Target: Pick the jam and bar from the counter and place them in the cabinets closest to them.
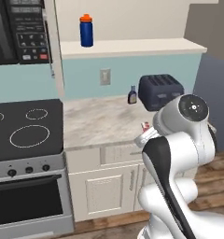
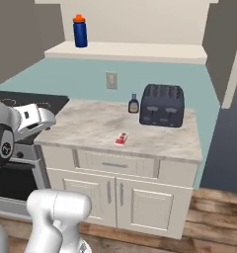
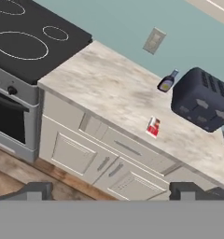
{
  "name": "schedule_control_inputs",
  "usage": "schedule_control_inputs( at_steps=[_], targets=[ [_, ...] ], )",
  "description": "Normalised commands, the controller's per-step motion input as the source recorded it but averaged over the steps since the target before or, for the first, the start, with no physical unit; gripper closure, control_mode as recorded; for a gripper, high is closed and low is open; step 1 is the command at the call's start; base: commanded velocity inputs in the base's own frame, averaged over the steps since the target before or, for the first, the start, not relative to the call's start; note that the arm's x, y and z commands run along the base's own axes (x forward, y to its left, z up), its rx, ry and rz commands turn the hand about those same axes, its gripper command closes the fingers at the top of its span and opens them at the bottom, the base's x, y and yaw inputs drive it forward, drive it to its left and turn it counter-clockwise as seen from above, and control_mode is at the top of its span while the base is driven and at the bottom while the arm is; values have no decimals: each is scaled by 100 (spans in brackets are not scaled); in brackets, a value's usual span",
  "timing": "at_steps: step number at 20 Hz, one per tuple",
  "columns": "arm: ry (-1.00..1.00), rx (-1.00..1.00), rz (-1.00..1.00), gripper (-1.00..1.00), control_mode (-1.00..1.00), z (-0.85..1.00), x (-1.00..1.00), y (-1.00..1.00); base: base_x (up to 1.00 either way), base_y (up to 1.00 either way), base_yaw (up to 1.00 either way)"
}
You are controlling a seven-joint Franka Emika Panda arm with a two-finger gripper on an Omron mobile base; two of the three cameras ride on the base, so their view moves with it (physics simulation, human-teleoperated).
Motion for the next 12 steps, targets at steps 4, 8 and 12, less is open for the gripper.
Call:
schedule_control_inputs(
  at_steps=[4,8,12],
  targets=[
    [0,0,0,-100,100,0,0,0,-5,-62,0],
    [0,0,0,-100,100,0,0,0,-10,-56,0],
    [0,0,0,-100,100,0,0,0,-14,-48,0]
  ],
)
